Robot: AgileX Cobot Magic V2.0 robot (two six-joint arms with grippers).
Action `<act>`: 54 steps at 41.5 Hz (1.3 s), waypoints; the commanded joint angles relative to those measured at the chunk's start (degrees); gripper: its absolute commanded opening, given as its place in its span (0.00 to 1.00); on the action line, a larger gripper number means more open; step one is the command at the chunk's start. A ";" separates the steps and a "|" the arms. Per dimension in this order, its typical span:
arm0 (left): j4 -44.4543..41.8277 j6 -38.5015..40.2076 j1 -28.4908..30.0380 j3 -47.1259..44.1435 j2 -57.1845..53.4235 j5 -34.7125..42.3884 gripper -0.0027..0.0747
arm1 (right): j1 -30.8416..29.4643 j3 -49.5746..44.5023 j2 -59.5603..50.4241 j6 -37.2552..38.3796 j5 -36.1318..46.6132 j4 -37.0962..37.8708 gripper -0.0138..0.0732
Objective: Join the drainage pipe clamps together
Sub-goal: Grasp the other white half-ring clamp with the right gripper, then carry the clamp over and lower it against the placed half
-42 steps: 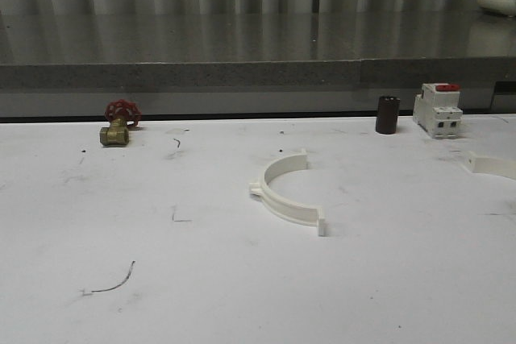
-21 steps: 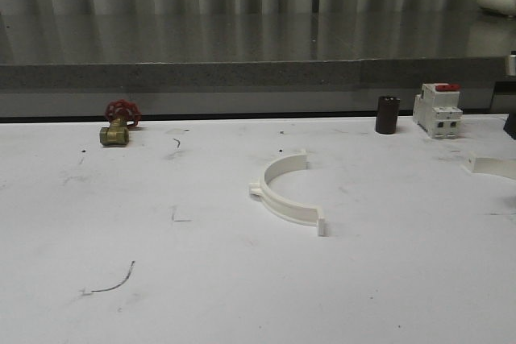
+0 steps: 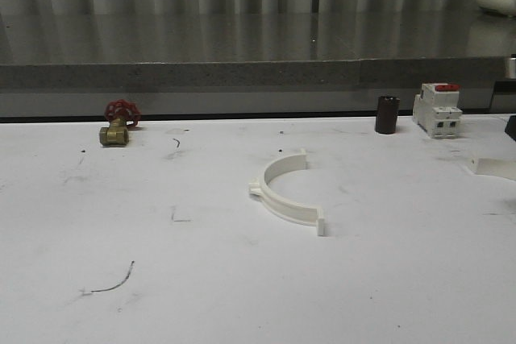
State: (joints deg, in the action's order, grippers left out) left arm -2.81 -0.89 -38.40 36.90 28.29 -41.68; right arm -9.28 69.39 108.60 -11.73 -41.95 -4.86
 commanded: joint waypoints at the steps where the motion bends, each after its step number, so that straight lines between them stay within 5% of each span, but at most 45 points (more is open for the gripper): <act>1: 0.33 0.28 -0.10 1.50 0.33 4.06 0.49 | 0.66 1.76 -4.73 -0.53 -0.65 -0.17 0.37; 15: 0.33 0.28 -0.10 1.50 0.33 4.06 0.49 | 5.48 1.76 -12.49 1.03 -3.55 -0.43 0.37; 21: 0.33 0.28 -0.10 1.50 0.33 4.06 0.49 | 8.67 2.81 -15.55 8.37 -6.58 -0.43 0.37; 36: 0.33 0.28 -0.10 1.50 0.33 4.07 0.49 | 20.72 16.64 -17.75 13.69 -21.69 -0.36 0.37; 54: 0.33 0.28 -0.10 1.50 0.33 4.07 0.49 | 29.40 22.69 -17.20 16.82 -21.57 2.98 0.37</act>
State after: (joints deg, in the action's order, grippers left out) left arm -2.81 -0.89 -38.40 36.90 28.29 -41.68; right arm 19.98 90.32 93.67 4.12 -65.07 -2.52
